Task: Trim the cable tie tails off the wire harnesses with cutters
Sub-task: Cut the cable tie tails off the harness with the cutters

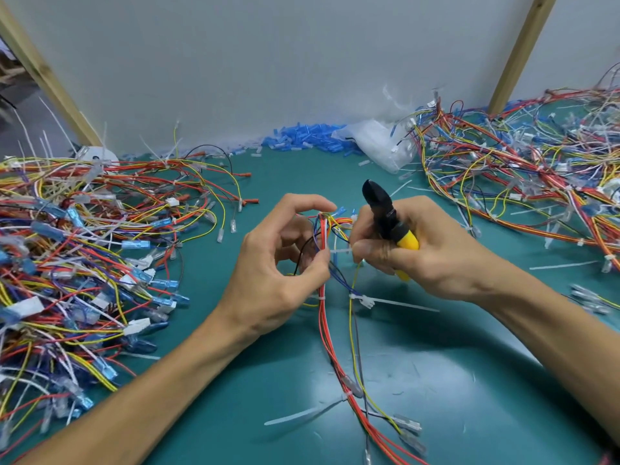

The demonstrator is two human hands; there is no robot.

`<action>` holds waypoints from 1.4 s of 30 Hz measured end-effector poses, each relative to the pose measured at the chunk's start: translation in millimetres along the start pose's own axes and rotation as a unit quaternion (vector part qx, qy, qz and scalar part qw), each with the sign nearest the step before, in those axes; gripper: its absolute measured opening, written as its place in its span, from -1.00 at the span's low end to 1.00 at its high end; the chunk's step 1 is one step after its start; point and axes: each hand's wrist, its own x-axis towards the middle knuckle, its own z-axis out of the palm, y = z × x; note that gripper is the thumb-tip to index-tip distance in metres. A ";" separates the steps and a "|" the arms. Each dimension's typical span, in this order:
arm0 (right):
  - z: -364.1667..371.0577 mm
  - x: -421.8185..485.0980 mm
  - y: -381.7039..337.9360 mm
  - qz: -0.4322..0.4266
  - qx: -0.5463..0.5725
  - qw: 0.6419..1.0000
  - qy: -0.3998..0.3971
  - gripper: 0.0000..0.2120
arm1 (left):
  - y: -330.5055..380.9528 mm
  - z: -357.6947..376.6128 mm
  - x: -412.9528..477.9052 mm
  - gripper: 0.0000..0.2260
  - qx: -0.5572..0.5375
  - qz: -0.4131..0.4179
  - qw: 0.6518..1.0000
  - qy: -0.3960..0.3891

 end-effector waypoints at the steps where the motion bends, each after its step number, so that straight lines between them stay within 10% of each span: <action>1: -0.7 0.4 1.7 0.005 -0.009 1.000 0.009 -0.86 | -0.9 -0.7 0.4 -0.63 -0.013 -0.009 1.000 -0.013; 22: 4.4 0.3 1.4 0.003 -0.036 0.999 -0.019 -0.90 | -1.9 -5.3 1.7 -0.72 -0.045 -0.047 0.998 -0.018; 37: 1.6 1.8 6.5 -0.025 -0.252 0.950 0.184 -0.73 | -3.5 -6.8 6.5 -0.71 -0.206 -0.076 0.974 0.056; 42: 0.8 1.9 -0.8 0.015 -0.077 0.985 0.151 -0.81 | -4.8 -5.6 6.6 -0.73 -0.172 -0.077 0.981 0.044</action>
